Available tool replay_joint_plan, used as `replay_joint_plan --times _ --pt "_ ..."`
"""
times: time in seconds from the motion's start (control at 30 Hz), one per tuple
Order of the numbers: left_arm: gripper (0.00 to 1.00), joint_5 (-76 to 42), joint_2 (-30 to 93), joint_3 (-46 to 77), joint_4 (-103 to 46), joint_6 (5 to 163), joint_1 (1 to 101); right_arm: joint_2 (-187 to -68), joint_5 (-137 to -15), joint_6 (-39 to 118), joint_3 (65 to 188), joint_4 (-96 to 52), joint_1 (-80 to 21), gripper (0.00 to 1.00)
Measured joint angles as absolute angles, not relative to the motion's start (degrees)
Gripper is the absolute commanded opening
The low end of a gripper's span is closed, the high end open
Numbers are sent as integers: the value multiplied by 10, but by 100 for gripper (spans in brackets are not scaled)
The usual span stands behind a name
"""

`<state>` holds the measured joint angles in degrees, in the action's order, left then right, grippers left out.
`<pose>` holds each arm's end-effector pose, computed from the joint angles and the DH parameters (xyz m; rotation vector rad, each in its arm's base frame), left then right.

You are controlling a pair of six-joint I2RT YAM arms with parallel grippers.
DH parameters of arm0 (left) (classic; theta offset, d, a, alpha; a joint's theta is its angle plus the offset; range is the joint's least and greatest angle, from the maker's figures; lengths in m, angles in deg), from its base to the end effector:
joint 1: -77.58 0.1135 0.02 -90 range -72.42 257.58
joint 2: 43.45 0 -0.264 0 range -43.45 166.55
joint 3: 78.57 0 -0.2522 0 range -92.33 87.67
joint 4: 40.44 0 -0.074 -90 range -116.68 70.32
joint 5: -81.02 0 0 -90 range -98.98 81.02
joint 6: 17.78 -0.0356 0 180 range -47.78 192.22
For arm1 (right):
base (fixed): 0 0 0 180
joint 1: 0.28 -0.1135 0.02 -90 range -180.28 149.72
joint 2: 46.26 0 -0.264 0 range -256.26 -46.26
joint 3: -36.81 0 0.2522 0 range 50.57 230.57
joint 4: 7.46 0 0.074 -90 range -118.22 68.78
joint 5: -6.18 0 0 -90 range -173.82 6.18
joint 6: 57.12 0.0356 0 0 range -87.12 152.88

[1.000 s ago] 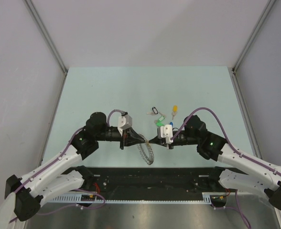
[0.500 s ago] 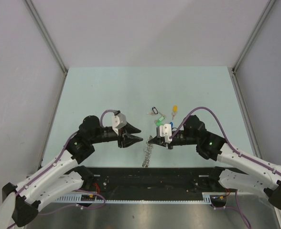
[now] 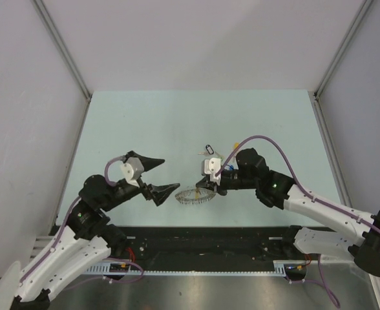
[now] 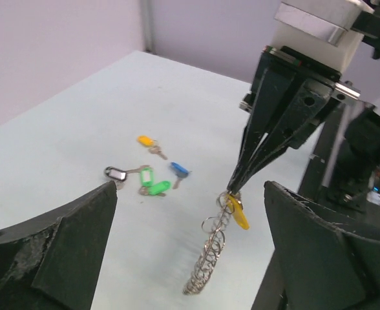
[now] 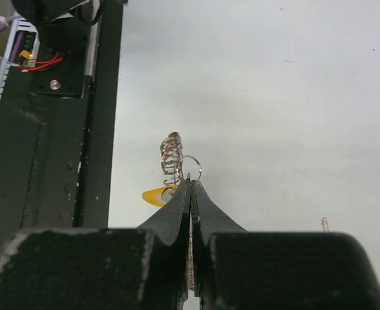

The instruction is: Put the keys on the keyring

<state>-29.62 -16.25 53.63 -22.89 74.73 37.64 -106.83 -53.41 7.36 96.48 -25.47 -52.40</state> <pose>0.0904 -0.0921 0.3286 0.7823 1.3778 -0.8582 0.1341 0.2017 0.3055 -1.4797 1.2500 0.8155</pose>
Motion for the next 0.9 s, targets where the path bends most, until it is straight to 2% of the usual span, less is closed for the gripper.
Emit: replay_joint_plan --times 0.47,0.63,0.9 --pt "100 38 -268 556 -133 783 378 -1212 -601 87 1081 -260 -502 0" --pt "100 103 -301 556 -109 784 379 -1294 -634 86 1142 -239 -487 0" --pt "100 139 -316 556 -91 789 392 -1383 -674 65 1214 -186 -476 0"
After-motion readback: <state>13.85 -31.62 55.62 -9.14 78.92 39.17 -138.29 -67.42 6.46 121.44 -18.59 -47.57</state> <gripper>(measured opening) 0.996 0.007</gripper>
